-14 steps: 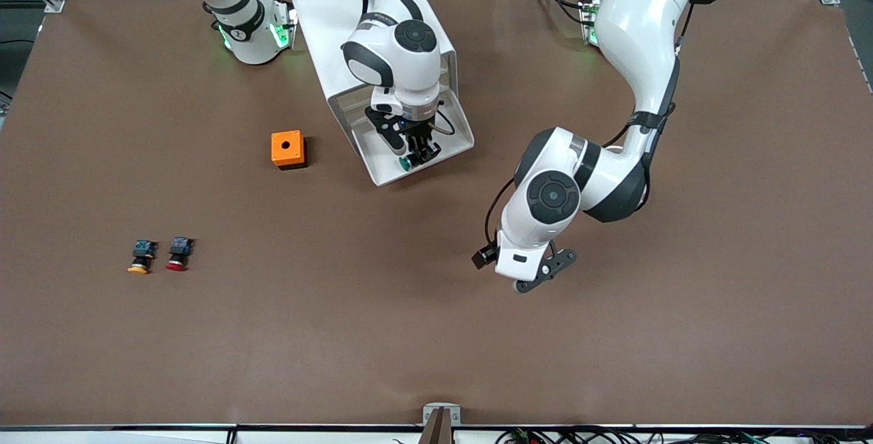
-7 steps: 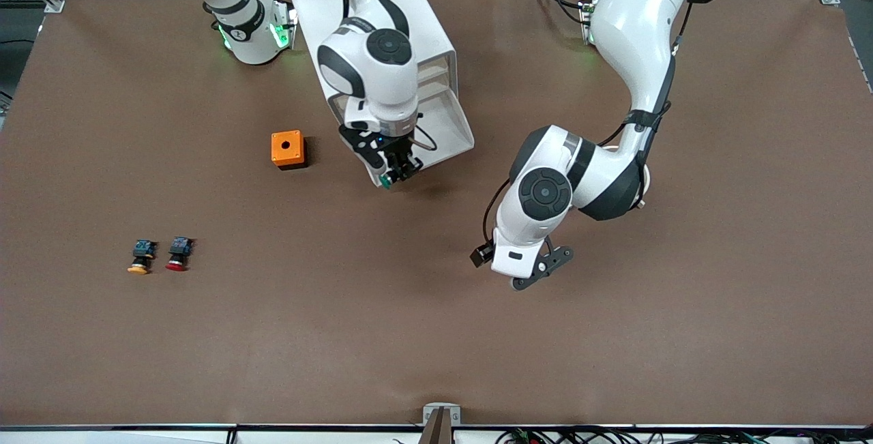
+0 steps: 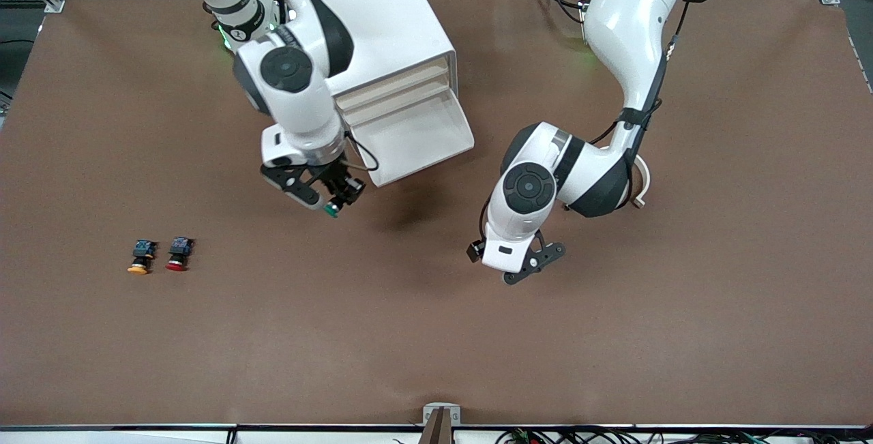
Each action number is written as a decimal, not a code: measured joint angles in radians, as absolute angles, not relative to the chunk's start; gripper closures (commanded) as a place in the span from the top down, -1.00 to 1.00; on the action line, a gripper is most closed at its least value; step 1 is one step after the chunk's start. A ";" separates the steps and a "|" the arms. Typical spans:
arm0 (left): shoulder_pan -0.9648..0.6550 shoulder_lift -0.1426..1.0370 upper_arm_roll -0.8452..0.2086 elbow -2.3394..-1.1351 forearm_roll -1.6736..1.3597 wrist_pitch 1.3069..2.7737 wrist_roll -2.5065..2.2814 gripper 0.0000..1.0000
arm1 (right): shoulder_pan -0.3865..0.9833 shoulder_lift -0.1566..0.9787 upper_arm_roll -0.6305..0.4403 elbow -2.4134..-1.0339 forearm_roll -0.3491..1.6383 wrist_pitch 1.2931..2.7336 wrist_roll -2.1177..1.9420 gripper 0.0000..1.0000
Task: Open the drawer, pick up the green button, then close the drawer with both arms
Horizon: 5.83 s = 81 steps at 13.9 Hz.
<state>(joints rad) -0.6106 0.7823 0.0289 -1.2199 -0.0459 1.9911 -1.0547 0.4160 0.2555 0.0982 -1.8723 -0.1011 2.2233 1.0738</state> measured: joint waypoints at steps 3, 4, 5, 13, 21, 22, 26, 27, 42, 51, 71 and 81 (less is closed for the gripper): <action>-0.661 0.784 0.028 -1.247 -0.046 2.005 -1.058 1.00 | 0.279 0.260 0.093 -1.880 -0.057 2.223 0.755 -1.00; -0.677 0.786 0.028 -1.261 -0.046 2.026 -1.059 1.00 | 0.233 0.262 0.093 -1.882 -0.056 2.223 0.666 -1.00; -0.691 0.788 0.026 -1.277 -0.046 2.051 -1.059 1.00 | 0.192 0.264 0.092 -1.883 -0.054 2.223 0.588 -1.00; -0.707 0.791 -0.106 -1.342 -0.046 2.087 -1.050 1.00 | -0.046 0.323 0.088 -1.979 -0.056 2.445 0.190 -1.00; -0.709 0.800 -0.203 -1.385 -0.102 2.088 -1.056 1.00 | -0.135 0.453 0.088 -2.132 -0.057 2.809 0.016 -1.00; -0.709 0.801 -0.205 -1.388 -0.135 2.088 -1.056 1.00 | -0.139 0.465 0.088 -2.151 -0.057 2.844 0.009 -1.00; -0.714 0.804 -0.205 -1.396 -0.283 2.088 -1.056 1.00 | -0.142 0.476 0.088 -2.184 -0.058 2.877 0.005 -0.55; -0.716 0.807 -0.205 -1.397 -0.318 2.088 -1.056 1.00 | -0.145 0.476 0.088 -2.186 -0.058 2.877 0.005 0.74; -0.761 0.836 -0.202 -1.435 -0.617 2.089 -1.070 1.00 | -0.196 0.338 0.088 -2.096 -0.058 2.653 -0.058 1.00; -0.694 0.772 -0.143 -1.400 -0.432 2.094 -1.081 1.00 | -0.197 0.133 0.106 -1.871 -0.053 2.085 -0.063 1.00; -0.035 0.240 -0.133 -1.398 -0.146 1.626 -0.360 1.00 | -0.130 0.021 0.120 -1.519 -0.050 1.675 -0.010 1.00; -0.063 0.218 0.066 -1.404 -0.112 1.667 -0.101 1.00 | -0.127 0.018 0.121 -1.493 -0.049 1.605 -0.010 1.00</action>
